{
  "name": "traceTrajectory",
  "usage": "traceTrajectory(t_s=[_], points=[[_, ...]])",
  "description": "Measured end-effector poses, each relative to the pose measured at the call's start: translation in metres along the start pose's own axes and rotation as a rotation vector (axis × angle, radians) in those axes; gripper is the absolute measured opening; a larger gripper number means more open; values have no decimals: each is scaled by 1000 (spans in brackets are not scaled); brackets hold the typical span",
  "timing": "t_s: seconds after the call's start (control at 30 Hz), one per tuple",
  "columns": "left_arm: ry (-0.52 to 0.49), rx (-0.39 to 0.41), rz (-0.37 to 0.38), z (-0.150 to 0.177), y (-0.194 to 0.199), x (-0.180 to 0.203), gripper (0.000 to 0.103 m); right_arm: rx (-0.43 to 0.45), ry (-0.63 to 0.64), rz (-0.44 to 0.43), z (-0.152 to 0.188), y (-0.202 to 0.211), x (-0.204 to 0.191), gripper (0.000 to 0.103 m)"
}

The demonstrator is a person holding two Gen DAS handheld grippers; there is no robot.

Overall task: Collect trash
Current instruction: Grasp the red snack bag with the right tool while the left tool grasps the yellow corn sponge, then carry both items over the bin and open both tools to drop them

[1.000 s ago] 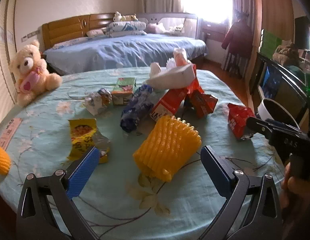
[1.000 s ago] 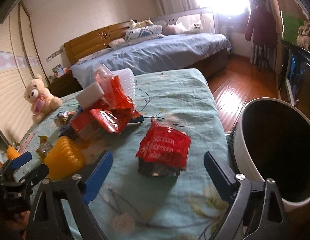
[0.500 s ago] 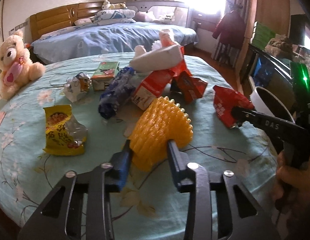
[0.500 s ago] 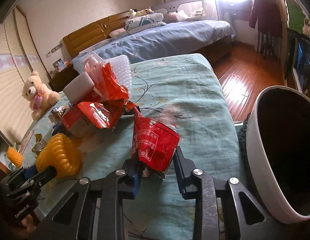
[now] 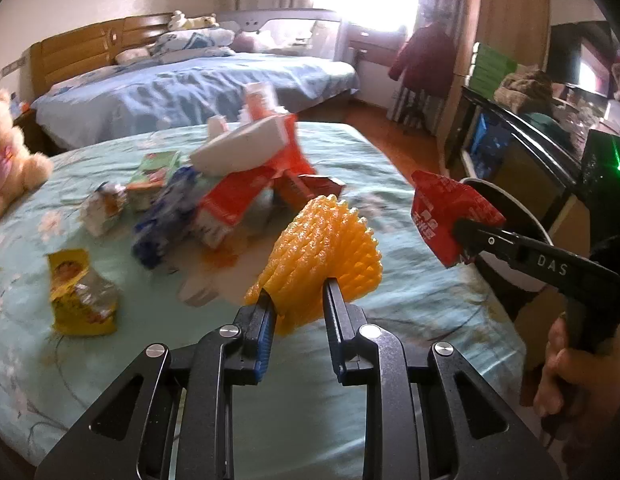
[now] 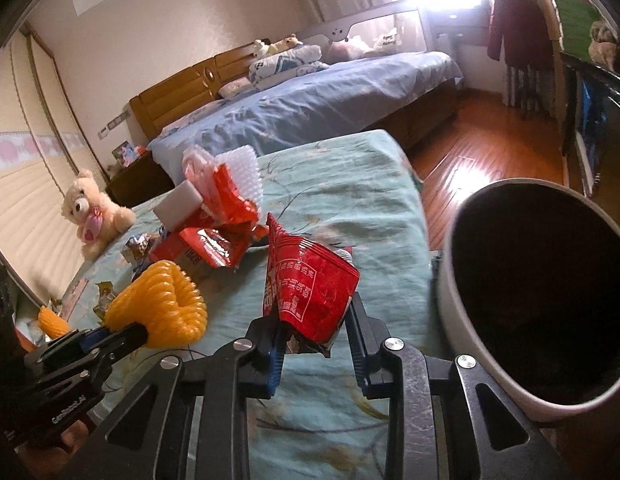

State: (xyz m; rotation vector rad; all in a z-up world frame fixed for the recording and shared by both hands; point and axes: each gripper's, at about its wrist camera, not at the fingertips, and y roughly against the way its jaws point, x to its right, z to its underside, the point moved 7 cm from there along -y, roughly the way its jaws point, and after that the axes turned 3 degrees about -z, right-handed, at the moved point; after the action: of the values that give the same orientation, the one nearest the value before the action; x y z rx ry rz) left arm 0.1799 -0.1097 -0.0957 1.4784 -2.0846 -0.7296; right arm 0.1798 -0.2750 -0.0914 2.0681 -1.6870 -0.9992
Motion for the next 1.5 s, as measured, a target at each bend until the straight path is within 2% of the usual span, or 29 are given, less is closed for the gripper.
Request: traceTrajectory(t_s=[0.3,0.77,1.07,1.5], points=[[-75,23,68,-18,-1,47,21,41,-33,41,-3,33,29,28],[-181,23,153,-33,-16,117,21,88,-119,155,-5,68,97,28],[-238,15,181,-38,-26,155,21,92,-157,202,-1,78,128,29],[-278,-2,195,-47,-40,188,21,92,-199,230,-1,80,157,32]])
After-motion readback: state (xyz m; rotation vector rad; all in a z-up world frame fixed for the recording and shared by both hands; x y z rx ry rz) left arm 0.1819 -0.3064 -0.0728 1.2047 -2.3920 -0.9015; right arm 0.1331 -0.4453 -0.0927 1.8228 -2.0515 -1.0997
